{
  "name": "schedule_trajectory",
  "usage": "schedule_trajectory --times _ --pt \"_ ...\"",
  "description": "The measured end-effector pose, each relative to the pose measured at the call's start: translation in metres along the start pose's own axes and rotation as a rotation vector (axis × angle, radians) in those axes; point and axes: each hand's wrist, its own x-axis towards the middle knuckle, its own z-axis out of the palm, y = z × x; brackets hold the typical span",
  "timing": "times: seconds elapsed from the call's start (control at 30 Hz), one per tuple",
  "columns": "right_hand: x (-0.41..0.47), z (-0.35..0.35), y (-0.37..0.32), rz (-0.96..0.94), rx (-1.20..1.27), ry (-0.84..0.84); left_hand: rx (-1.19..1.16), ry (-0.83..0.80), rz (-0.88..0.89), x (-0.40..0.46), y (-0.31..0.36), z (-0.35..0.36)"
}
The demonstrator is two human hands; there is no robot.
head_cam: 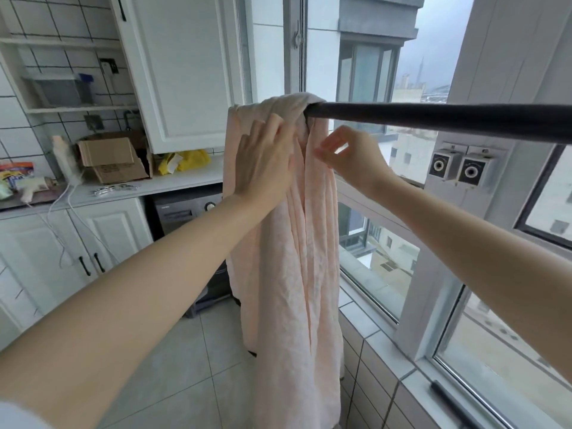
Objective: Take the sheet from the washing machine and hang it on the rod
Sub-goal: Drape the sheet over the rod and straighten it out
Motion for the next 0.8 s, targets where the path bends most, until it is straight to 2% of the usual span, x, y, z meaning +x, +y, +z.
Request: schedule_trajectory --times 0.23,0.3,0.47,0.7,0.8 --pt "0.013 0.005 0.0 0.034 -0.016 0.009 -0.271 0.046 -0.302 0.013 0.007 0.0" --pt "0.014 0.008 0.0 0.023 -0.016 0.009 -0.283 0.039 -0.352 0.018 0.008 0.004" --pt "0.021 0.008 0.001 0.019 -0.044 0.008 -0.213 0.039 -0.288 0.015 0.0 0.012" --pt "0.03 -0.011 0.008 0.12 -0.048 -0.061 -0.502 -0.027 -0.25 0.014 -0.018 0.008" --pt "0.038 -0.022 0.007 0.224 0.085 -0.177 -0.573 -0.02 -0.248 0.025 -0.028 0.002"
